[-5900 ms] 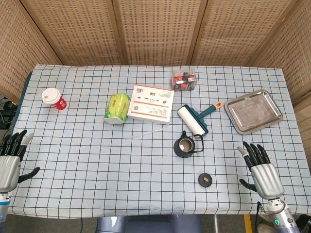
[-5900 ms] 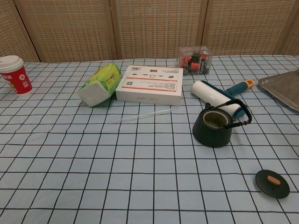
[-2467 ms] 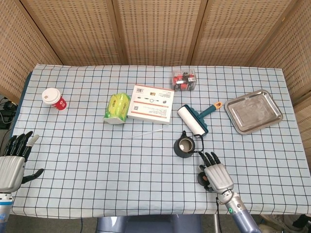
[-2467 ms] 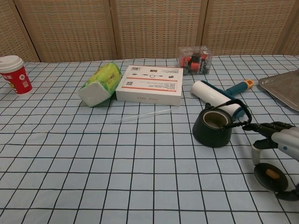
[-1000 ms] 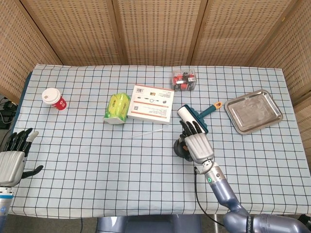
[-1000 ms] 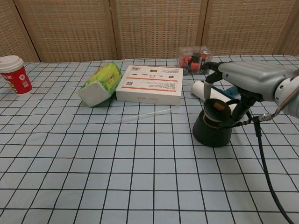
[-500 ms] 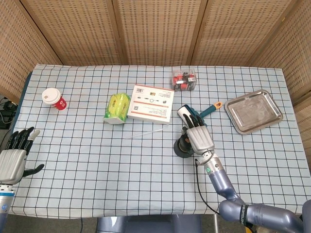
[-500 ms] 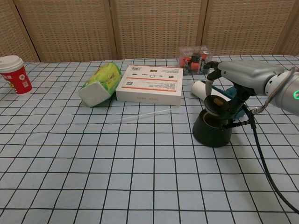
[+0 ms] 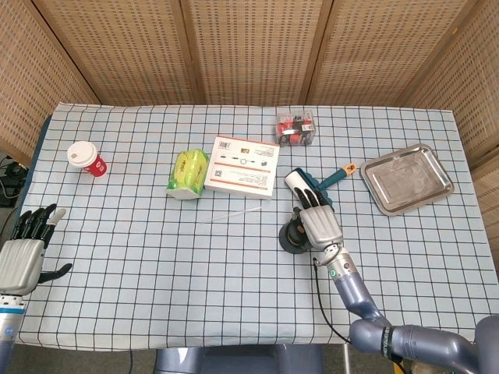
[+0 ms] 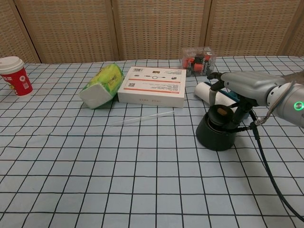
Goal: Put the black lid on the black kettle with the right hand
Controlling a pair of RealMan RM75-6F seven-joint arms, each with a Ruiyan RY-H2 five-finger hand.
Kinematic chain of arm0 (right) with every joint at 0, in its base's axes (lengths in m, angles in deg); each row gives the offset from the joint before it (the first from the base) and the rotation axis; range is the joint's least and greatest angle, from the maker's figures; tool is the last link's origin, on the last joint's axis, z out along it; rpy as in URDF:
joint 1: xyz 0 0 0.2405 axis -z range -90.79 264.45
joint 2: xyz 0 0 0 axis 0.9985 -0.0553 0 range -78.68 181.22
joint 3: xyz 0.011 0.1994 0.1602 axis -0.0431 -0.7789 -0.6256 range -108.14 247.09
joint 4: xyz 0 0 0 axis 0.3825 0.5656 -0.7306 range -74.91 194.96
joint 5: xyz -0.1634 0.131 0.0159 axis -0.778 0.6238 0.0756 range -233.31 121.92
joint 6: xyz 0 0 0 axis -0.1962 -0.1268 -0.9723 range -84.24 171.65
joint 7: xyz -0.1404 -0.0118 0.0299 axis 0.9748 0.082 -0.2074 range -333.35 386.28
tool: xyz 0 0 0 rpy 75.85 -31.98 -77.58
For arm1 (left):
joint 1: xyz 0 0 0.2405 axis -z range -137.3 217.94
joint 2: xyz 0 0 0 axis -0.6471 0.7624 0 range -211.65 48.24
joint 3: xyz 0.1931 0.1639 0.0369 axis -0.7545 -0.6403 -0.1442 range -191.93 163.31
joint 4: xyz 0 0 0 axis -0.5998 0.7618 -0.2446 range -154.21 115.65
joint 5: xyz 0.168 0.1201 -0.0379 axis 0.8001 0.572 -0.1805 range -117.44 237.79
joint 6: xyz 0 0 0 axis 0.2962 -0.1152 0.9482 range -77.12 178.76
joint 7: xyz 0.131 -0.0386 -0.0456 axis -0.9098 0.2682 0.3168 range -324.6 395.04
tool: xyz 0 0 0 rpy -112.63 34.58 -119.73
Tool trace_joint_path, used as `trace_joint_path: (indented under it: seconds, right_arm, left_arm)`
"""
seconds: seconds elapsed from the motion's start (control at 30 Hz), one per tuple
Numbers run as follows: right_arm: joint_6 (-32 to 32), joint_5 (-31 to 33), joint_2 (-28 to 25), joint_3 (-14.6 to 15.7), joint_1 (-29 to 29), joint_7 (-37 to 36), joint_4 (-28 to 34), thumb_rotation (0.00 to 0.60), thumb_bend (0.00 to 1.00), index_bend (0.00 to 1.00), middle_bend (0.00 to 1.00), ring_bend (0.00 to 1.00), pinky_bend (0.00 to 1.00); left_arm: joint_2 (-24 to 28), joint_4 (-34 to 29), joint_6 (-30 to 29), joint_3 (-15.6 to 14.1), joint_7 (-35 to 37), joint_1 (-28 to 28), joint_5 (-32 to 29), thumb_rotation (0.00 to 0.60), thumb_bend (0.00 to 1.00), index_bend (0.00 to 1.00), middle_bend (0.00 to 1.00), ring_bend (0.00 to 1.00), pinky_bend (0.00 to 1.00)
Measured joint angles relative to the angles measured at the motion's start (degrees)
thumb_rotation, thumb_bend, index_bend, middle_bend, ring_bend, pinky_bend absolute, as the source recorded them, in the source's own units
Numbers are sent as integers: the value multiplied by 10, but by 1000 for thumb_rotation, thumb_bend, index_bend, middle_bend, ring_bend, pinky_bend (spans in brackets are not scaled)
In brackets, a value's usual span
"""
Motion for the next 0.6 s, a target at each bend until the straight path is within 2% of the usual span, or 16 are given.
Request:
trace_joint_path:
  seconds: [0.17,0.33,0.6]
  right_arm:
    - [-2,3,6,4,-5,-2,-5,600,373,517,66,0,0]
    - [-3,4,6,7,-8,-4,-4,600,352,411,16,0,0]
    - [-13,0,-6,5,-10,-6,16,600,337,353,0,0,0]
  left_arm:
    - [1,0,-2,-1,2,-1,0,600,49,0,0,0,0]
    - [1,0,0,-1,2,0,-1,600,49,0,0,0,0]
    - [2,-1,1,-1,2,1,-3,600,49,0,0,0,0]
